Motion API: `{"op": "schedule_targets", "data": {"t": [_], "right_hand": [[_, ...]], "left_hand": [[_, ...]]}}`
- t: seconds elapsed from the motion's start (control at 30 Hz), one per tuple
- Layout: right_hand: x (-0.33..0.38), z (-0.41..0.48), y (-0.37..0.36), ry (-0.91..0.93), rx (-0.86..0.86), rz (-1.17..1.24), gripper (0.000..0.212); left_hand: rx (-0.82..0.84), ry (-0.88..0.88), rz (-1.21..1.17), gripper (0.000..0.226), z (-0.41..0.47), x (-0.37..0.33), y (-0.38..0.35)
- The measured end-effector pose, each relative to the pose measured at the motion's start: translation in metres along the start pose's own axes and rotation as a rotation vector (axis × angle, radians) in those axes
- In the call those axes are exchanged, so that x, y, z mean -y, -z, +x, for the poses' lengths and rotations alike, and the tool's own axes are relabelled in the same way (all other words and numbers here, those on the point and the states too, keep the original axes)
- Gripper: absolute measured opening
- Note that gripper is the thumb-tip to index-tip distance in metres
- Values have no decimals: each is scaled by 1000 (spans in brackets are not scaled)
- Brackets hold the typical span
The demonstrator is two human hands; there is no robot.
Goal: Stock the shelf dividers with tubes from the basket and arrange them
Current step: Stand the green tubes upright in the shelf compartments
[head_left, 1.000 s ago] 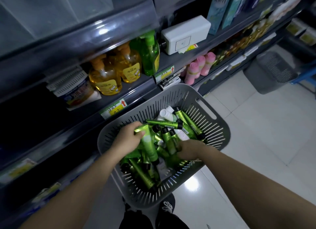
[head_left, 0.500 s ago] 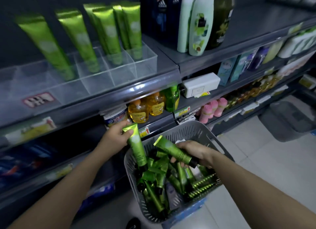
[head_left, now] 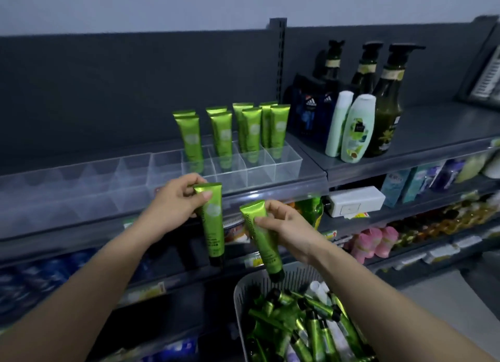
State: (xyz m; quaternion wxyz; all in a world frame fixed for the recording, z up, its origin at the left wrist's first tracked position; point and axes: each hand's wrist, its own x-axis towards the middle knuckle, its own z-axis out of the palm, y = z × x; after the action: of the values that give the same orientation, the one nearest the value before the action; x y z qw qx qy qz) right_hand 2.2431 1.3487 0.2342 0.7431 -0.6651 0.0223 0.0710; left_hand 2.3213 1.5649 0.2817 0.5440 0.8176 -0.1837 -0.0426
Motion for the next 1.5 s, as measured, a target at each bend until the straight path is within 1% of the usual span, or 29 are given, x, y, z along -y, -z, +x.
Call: {"op": "schedule_targets", "data": {"t": [0.13, 0.17, 0.23, 0.27, 0.37, 0.5, 0.57, 0.67, 0.77, 0.97, 1.13, 1.33, 1.5], "right_hand": [[40, 8, -28, 168, -51, -175, 19], [50, 10, -34, 202, -71, -229, 18], [70, 16, -46, 275, -108, -325, 8], [79, 21, -53, 323, -117, -361, 9], [100, 35, -70, 432, -139, -373, 21], [118, 52, -91, 480, -194, -363, 13], [125, 58, -98, 492, -211, -386, 11], [134, 64, -107, 506, -195, -406, 15], [142, 66, -114, 534, -195, -436, 14], [157, 72, -120, 543, -220, -445, 16], [168, 76, -124, 557, -239, -432, 13], [177, 89, -126, 600, -300, -436, 11], [176, 106, -129, 636, -401, -488, 11]], "left_hand": [[-90, -130, 18, 19, 8, -35, 43], [-104, -159, 26, 18, 11, -43, 54], [-146, -209, 22, 20, 20, -58, 77], [-175, -231, 14, 21, 25, -64, 88], [-262, -289, -33, 21, 43, -77, 115], [-333, -334, -49, 22, 71, -77, 144], [-346, -332, -29, 22, 84, -72, 152], [-345, -313, 6, 18, 100, -63, 156], [-325, -284, 36, 13, 111, -51, 152], [-291, -204, 81, 22, 125, -24, 143], [-282, -159, 108, 16, 131, -7, 140], [-251, -143, 144, 13, 133, -1, 137], [-228, -129, 154, 12, 134, 3, 137]]}}
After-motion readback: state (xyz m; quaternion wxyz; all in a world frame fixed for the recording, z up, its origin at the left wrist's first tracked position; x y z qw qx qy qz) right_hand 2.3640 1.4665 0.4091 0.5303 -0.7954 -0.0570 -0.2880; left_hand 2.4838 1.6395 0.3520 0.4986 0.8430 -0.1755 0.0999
